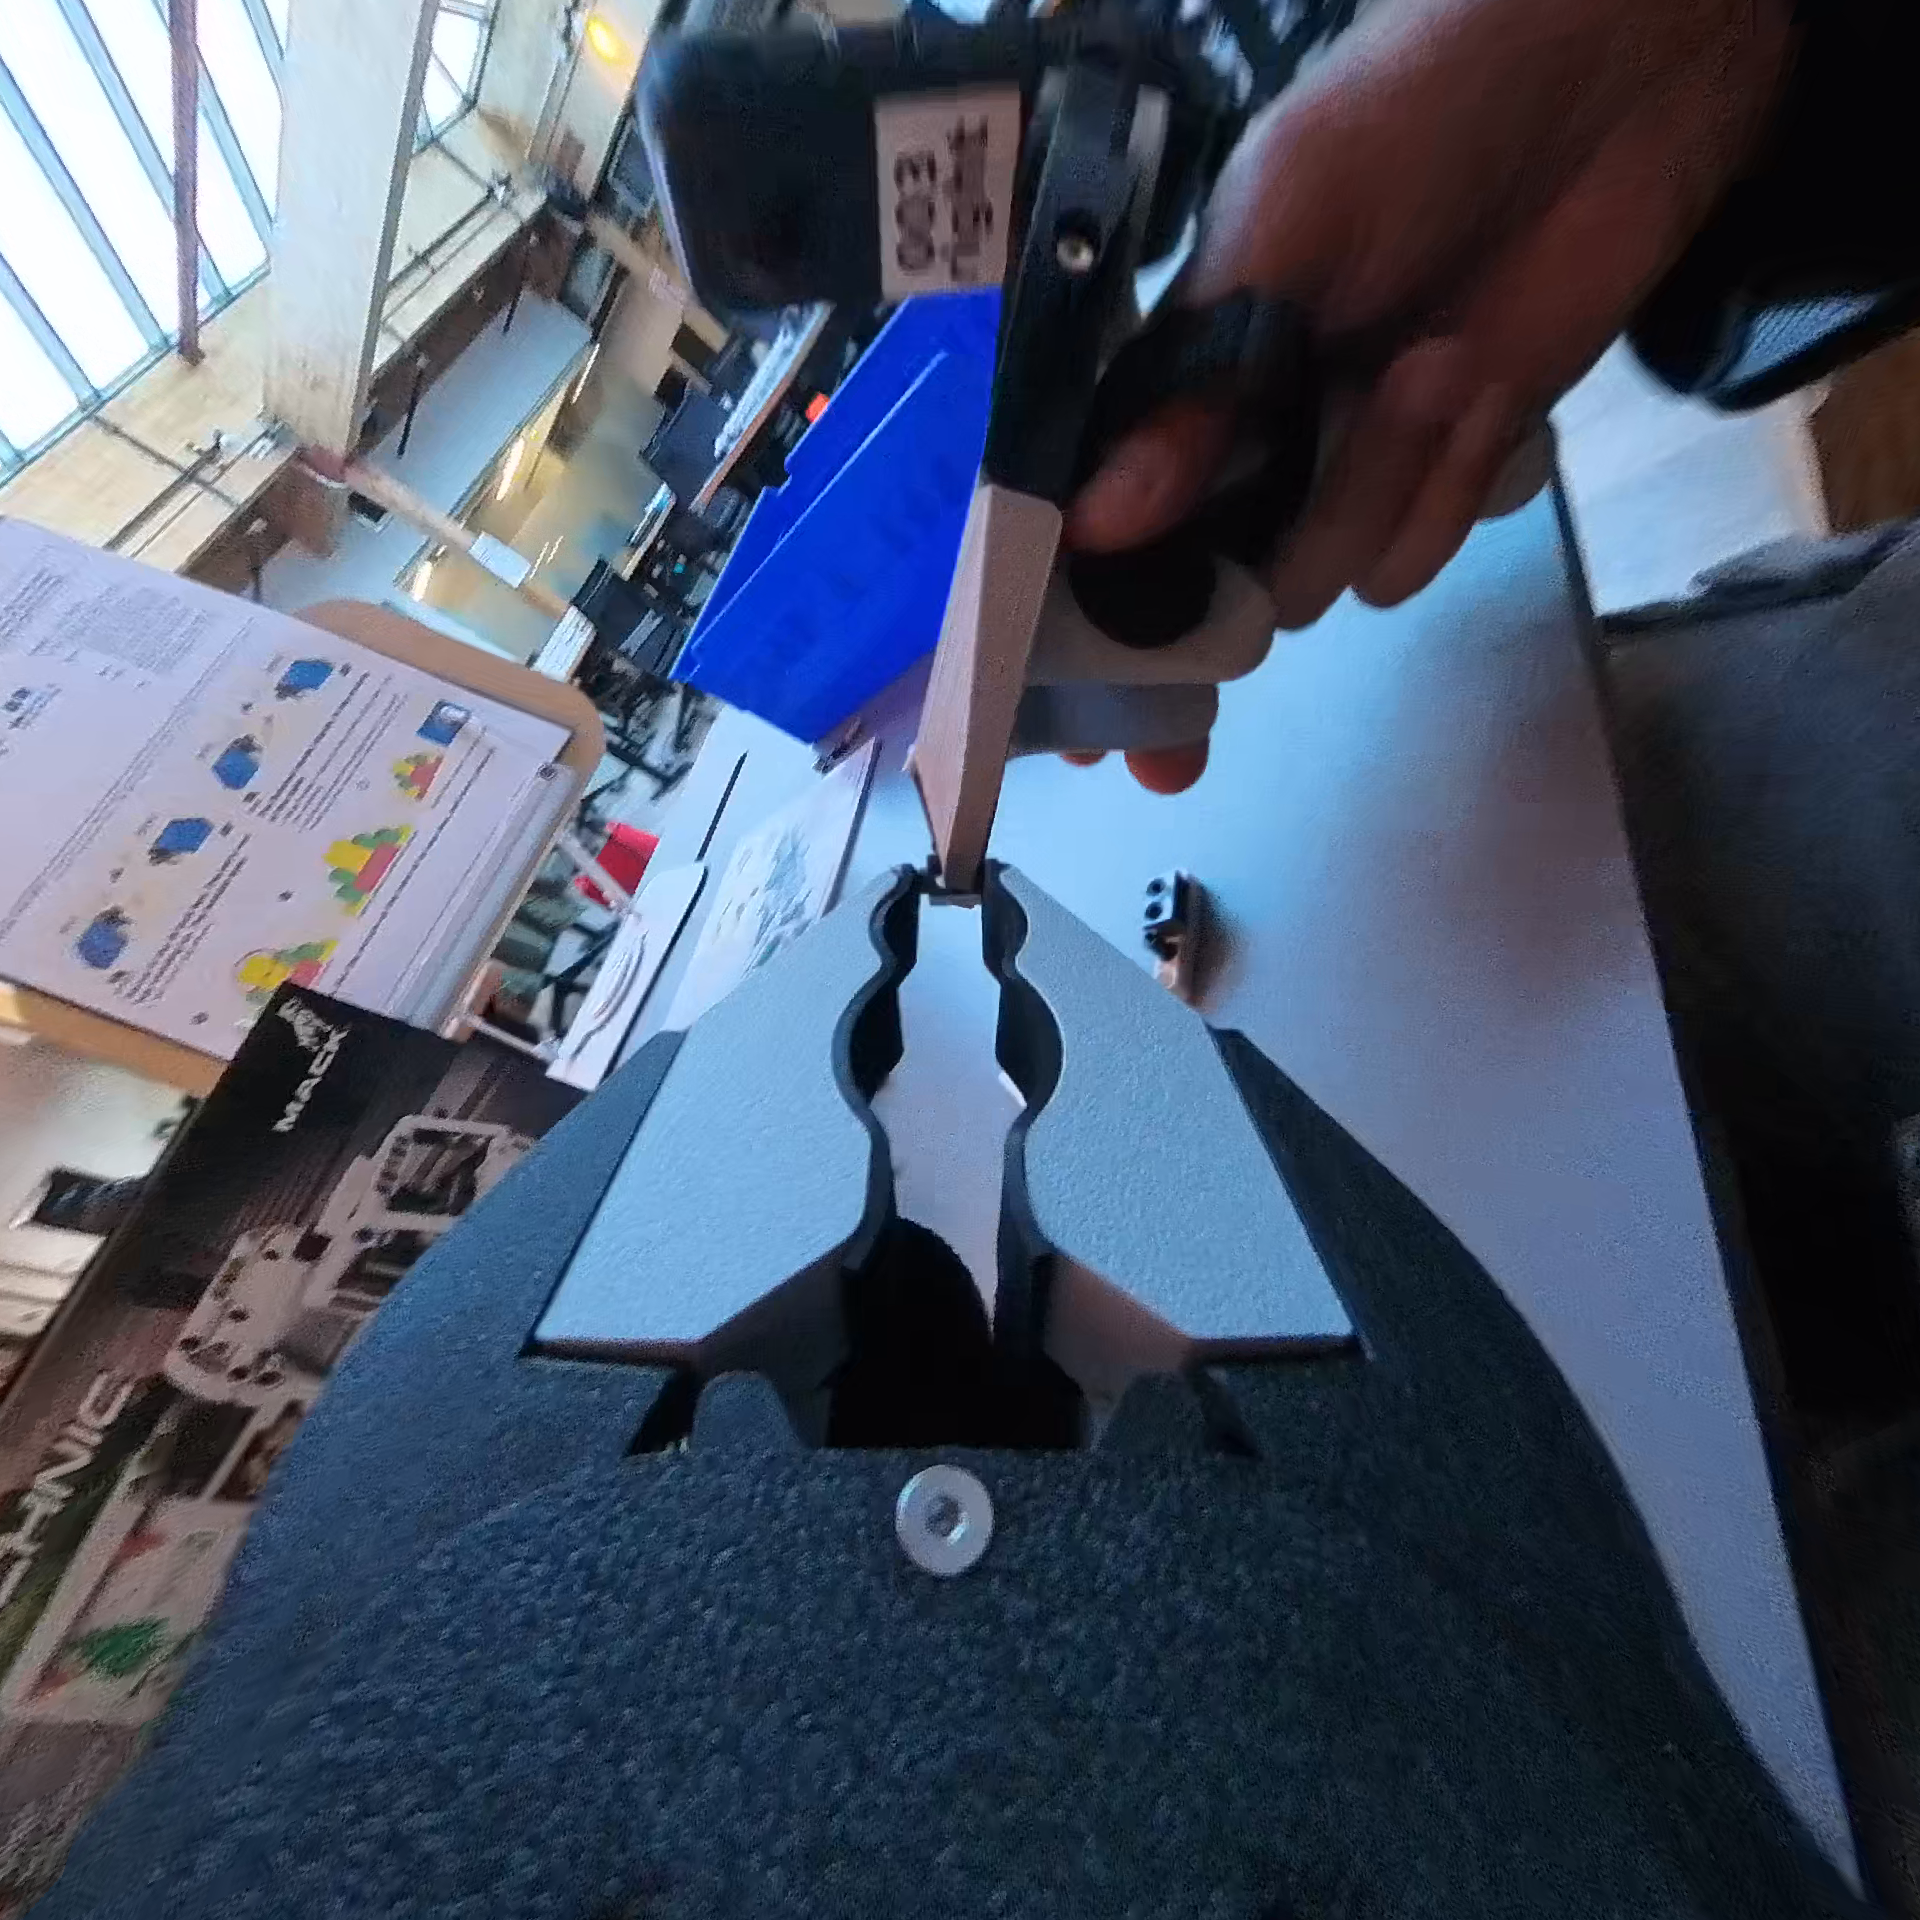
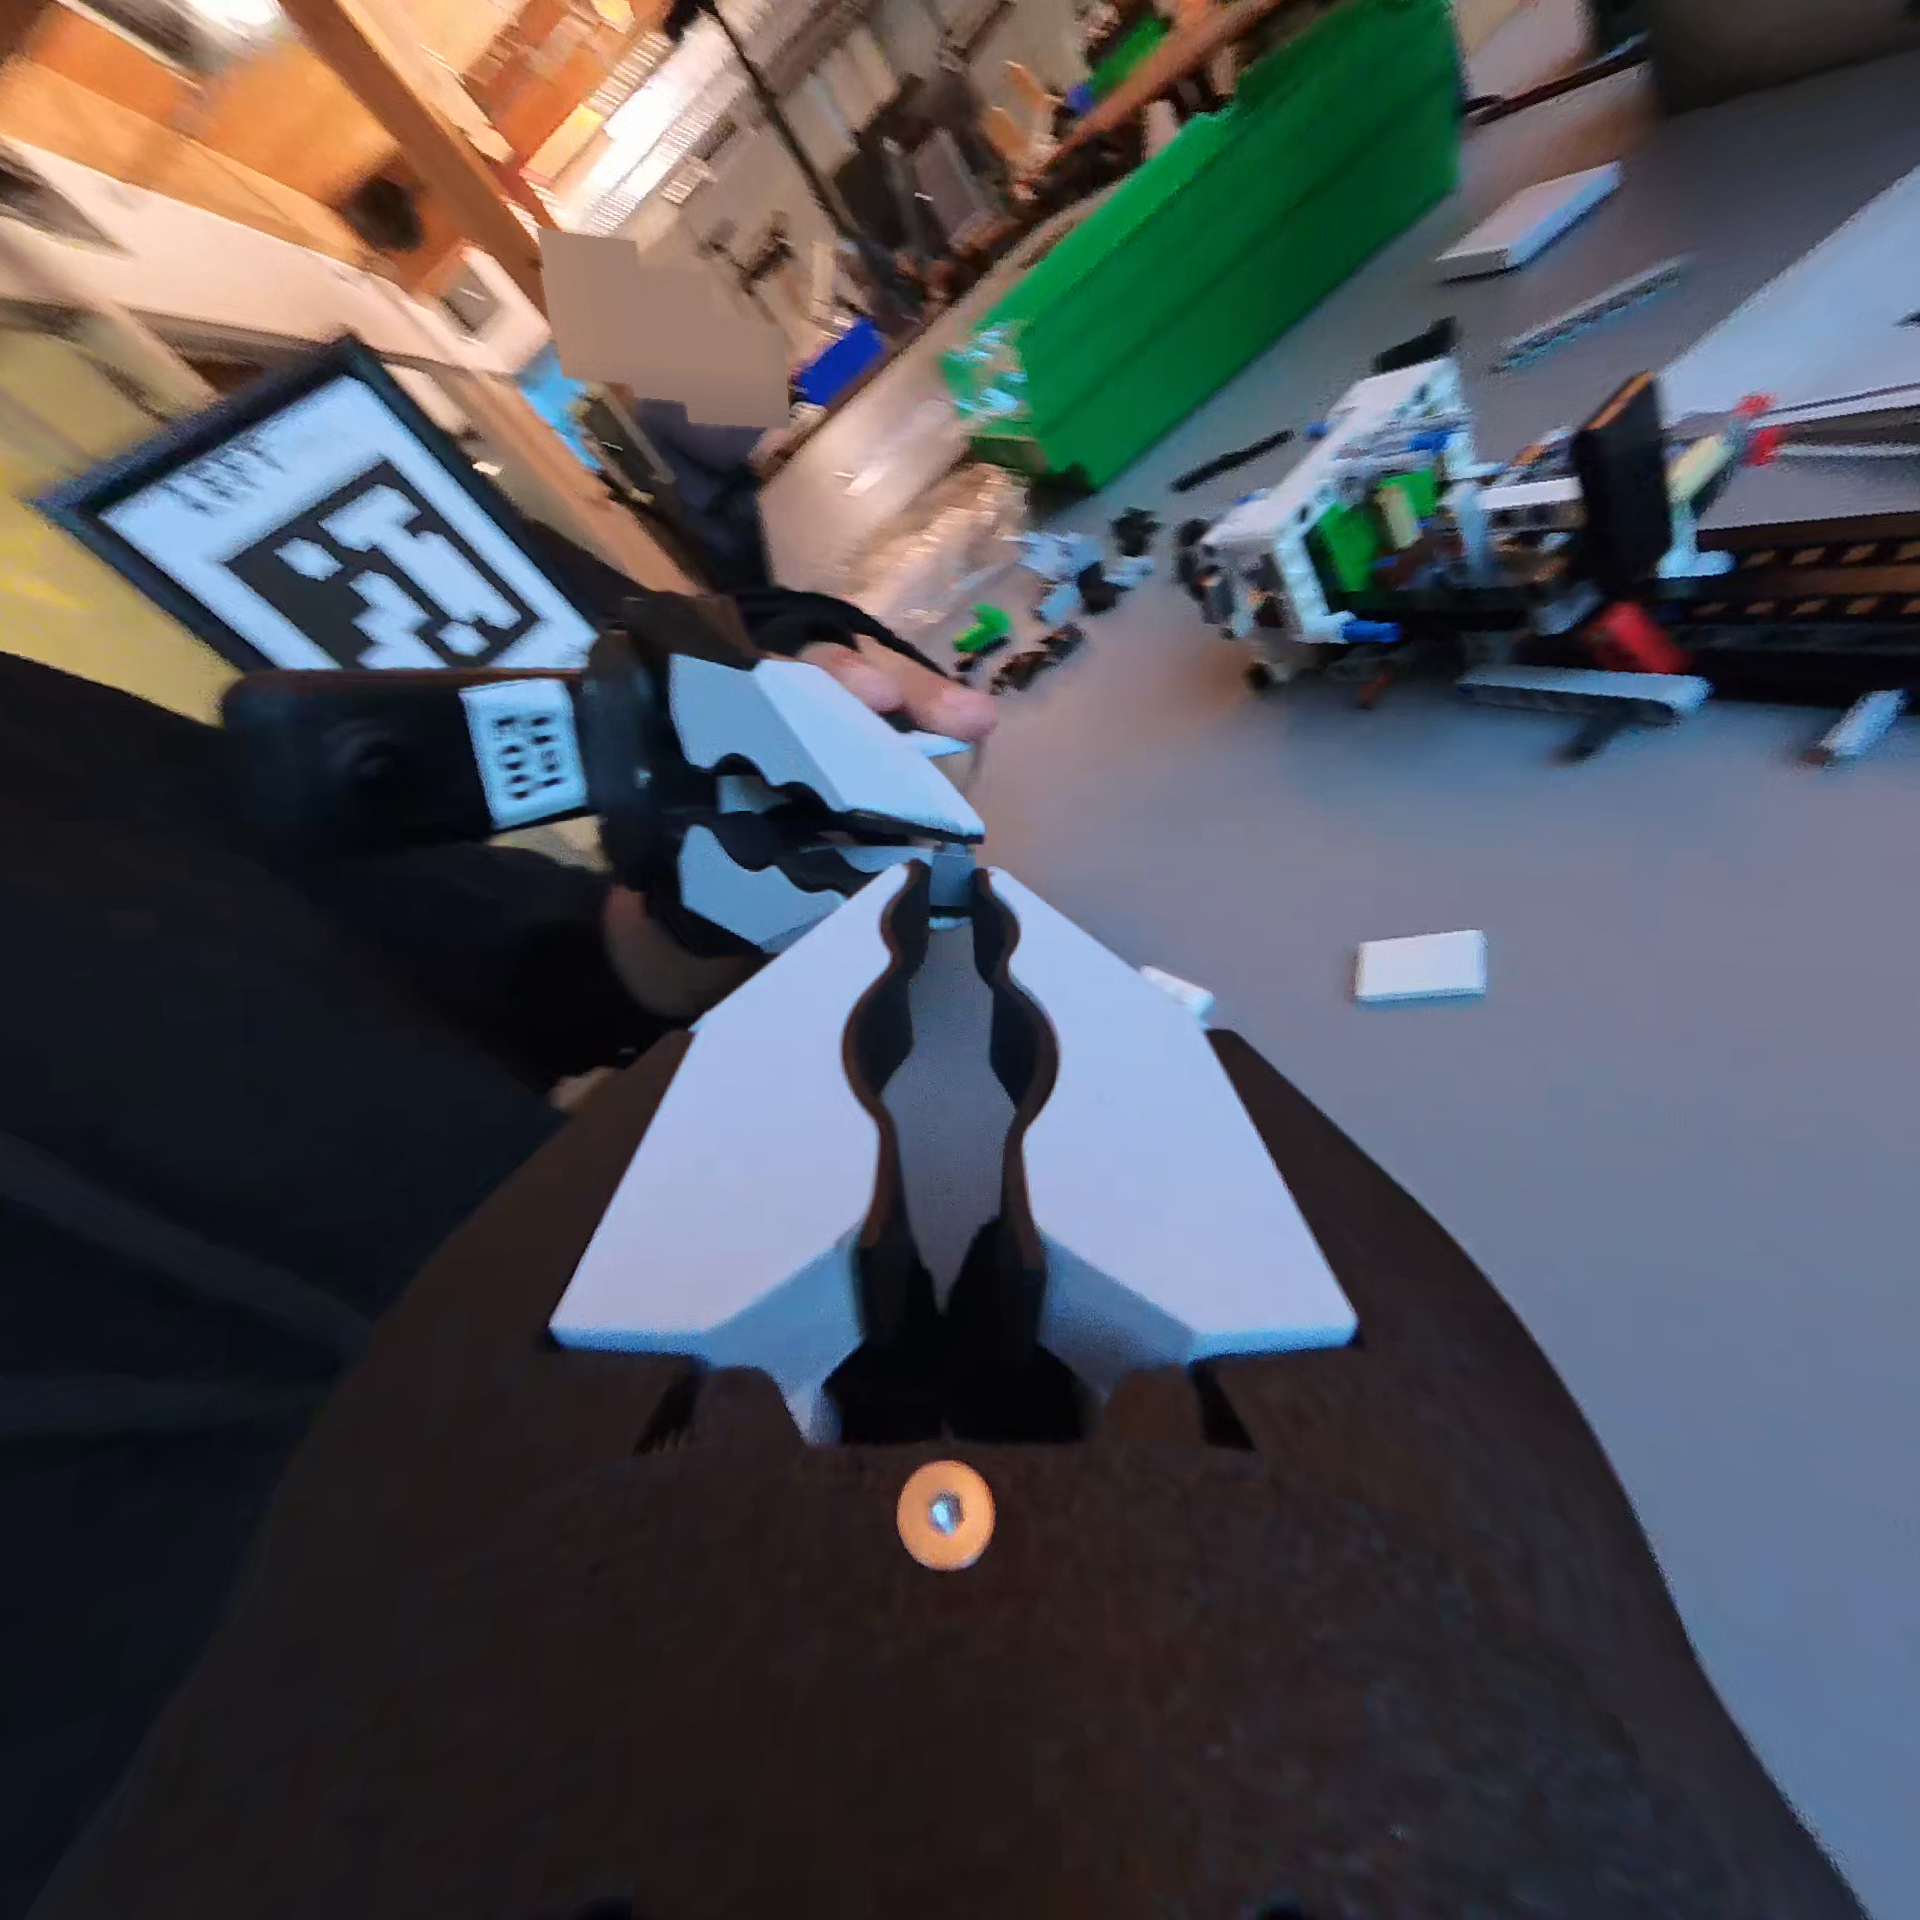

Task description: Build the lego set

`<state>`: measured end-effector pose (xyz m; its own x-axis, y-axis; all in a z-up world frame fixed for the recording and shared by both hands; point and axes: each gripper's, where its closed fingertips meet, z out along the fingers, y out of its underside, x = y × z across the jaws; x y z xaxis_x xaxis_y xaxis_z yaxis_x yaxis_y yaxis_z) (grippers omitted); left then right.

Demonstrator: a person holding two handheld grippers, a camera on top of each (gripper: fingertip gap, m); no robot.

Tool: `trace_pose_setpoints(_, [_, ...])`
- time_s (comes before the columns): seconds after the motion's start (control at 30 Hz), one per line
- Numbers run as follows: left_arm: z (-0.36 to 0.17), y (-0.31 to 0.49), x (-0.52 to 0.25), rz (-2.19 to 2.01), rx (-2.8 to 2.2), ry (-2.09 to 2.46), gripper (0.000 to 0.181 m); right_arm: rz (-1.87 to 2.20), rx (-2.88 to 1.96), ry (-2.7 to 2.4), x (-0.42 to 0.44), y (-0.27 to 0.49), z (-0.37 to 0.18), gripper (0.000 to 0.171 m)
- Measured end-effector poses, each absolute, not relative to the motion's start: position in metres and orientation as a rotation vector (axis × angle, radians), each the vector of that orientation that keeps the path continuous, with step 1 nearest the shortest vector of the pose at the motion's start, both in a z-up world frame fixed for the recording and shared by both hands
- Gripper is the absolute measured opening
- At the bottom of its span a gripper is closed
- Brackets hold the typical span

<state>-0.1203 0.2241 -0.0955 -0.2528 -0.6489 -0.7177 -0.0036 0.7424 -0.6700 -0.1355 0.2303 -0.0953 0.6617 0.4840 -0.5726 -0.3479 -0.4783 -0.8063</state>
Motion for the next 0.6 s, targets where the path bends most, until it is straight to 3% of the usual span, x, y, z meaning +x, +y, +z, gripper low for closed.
trace_pose_setpoints(0.23, [-0.104,0.227,-0.117,-0.602,-0.537,1.758,0.01,0.841,-1.906,-0.08,-0.131,0.234,-0.104,0.007])
trace_pose_setpoints(0.33, [-0.114,0.231,-0.118,-0.65,-0.591,1.81,0.011,0.75,-1.9,-0.201,-0.118,0.228,-0.104,0.028])
trace_pose_setpoints(0.47, [-0.13,0.23,-0.119,-0.788,-0.702,1.886,0.01,0.378,-2.072,-0.48,-0.069,0.21,-0.147,0.033])
trace_pose_setpoints(0.6, [-0.149,0.224,-0.116,-0.92,-0.888,2.014,0.011,0.343,-2.111,-0.674,-0.077,0.206,-0.169,0.036])
